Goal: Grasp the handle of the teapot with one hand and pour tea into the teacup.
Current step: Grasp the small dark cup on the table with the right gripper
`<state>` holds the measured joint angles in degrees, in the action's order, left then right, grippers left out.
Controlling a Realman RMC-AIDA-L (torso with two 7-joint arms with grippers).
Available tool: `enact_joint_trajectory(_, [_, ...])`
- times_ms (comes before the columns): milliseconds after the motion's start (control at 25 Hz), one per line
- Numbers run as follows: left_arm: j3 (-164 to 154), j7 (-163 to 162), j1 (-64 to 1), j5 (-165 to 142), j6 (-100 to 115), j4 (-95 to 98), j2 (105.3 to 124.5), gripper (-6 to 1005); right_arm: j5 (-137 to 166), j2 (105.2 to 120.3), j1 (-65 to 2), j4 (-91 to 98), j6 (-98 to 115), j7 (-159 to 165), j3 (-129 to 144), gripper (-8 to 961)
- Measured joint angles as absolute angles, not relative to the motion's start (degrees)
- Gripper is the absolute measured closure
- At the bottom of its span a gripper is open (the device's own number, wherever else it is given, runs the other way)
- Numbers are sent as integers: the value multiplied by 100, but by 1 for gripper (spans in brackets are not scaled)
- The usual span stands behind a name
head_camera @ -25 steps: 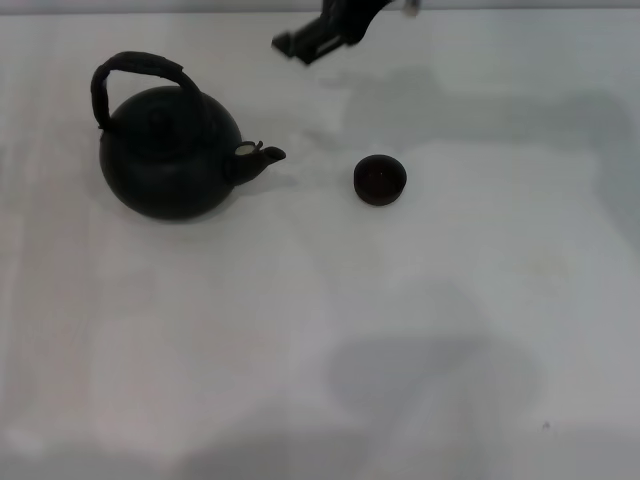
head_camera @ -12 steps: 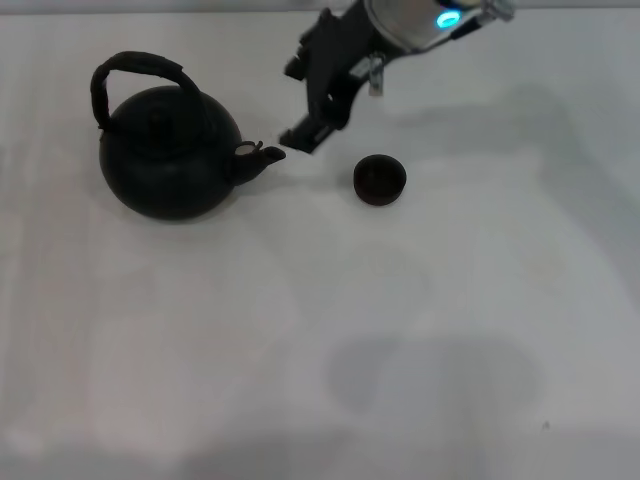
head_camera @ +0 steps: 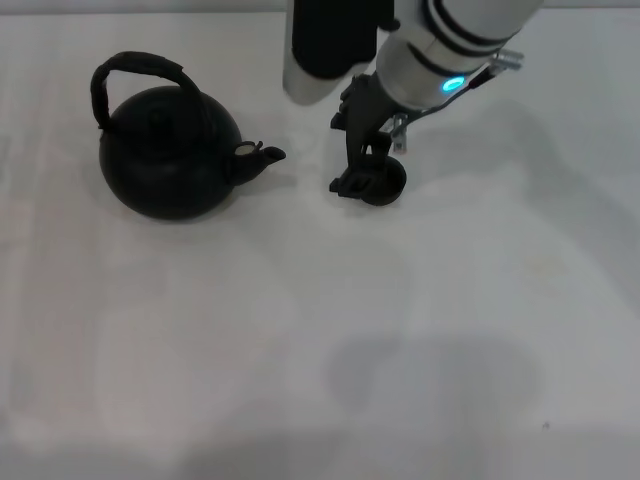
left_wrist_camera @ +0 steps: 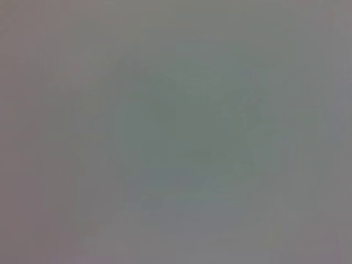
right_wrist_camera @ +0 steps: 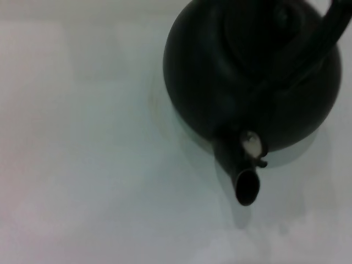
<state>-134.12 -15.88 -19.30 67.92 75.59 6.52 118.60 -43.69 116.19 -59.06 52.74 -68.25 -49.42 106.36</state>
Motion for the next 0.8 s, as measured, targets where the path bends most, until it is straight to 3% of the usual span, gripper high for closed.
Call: enact_joint_trajectory(800, [-13474,-1621,-1917,6741,7471,720,11913,138,-4723,11619,-6169,4706,-5851,-4914,11824,144])
